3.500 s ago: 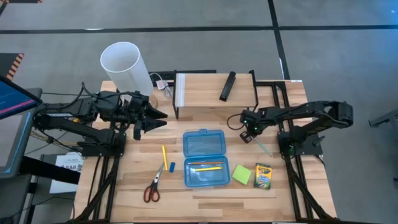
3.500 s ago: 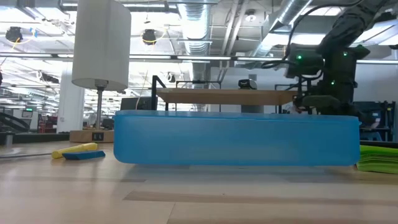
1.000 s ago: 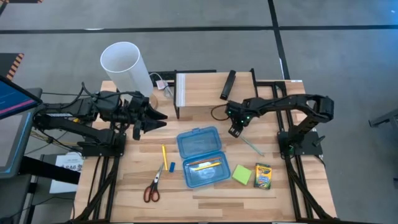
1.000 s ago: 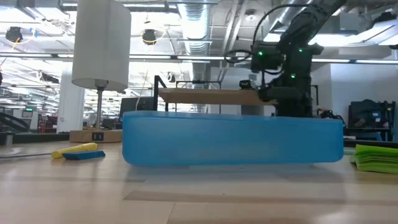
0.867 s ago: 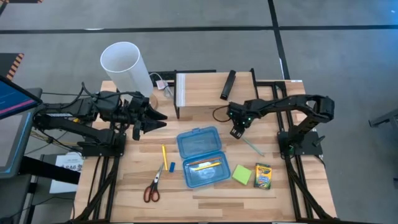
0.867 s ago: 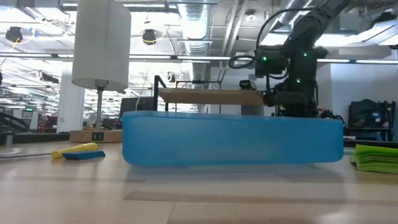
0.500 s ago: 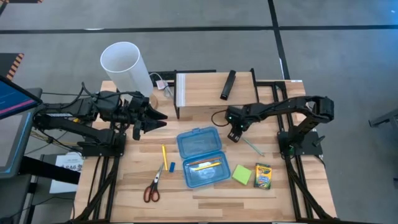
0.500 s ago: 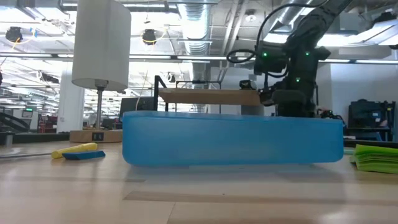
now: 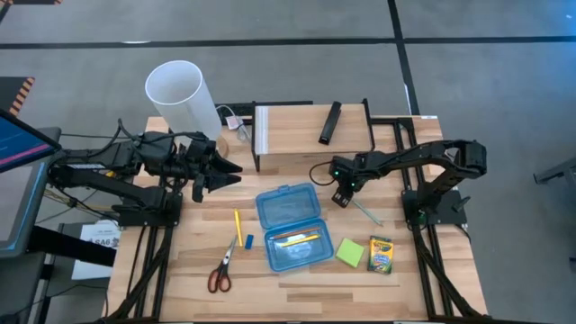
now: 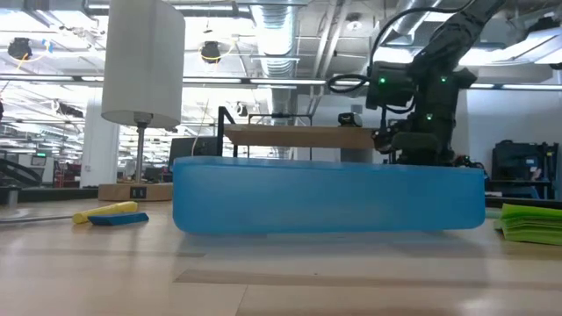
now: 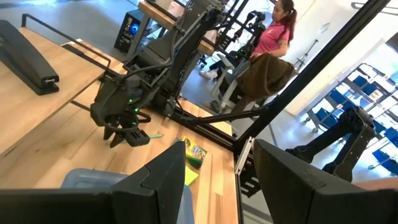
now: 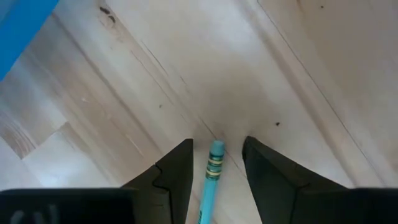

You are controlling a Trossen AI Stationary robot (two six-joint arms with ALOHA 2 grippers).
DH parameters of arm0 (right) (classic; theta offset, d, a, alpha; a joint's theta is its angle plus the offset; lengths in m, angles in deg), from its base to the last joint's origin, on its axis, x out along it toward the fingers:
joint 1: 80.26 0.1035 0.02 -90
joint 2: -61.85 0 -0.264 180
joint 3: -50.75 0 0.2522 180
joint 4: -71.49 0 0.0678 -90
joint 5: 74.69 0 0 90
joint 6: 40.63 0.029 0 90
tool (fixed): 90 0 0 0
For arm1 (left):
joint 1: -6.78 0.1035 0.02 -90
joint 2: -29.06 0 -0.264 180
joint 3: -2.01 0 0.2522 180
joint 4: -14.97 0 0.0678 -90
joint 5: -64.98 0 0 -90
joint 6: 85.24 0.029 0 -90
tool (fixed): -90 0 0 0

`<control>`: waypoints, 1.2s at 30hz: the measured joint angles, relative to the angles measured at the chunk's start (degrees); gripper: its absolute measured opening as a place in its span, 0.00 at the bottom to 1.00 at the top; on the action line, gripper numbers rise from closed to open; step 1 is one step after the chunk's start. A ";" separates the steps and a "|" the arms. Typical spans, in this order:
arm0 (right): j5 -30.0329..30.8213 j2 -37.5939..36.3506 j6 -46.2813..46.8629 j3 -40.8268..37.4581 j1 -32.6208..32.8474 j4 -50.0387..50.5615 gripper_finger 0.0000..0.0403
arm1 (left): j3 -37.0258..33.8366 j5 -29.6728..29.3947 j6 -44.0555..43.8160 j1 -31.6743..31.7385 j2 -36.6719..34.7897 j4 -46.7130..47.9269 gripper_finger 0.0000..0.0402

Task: Pack school essentials
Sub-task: Put the blue pencil into the blue supply box

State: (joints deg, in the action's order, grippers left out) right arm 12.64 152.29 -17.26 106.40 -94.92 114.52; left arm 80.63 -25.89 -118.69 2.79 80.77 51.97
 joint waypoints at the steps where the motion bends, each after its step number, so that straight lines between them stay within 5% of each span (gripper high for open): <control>1: 0.00 0.02 0.33 0.02 -0.02 -0.02 0.41 | 0.00 -0.06 -0.02 0.00 0.00 0.00 0.44; 19: -0.28 0.24 2.16 -0.13 2.51 -0.06 0.28 | -0.02 -1.07 -0.88 0.00 0.00 -0.02 0.44; 30: -1.26 0.23 2.27 0.28 2.56 -1.28 0.02 | -0.02 -1.09 -0.32 0.00 0.00 -0.02 0.44; 36: -1.42 0.54 2.26 2.67 2.69 0.01 0.04 | -0.02 -1.09 -0.03 0.00 0.00 -0.02 0.44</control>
State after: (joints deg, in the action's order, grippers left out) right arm 11.21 152.83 -15.00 109.07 -92.23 114.53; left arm 80.61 -26.98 -118.71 2.79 80.77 51.95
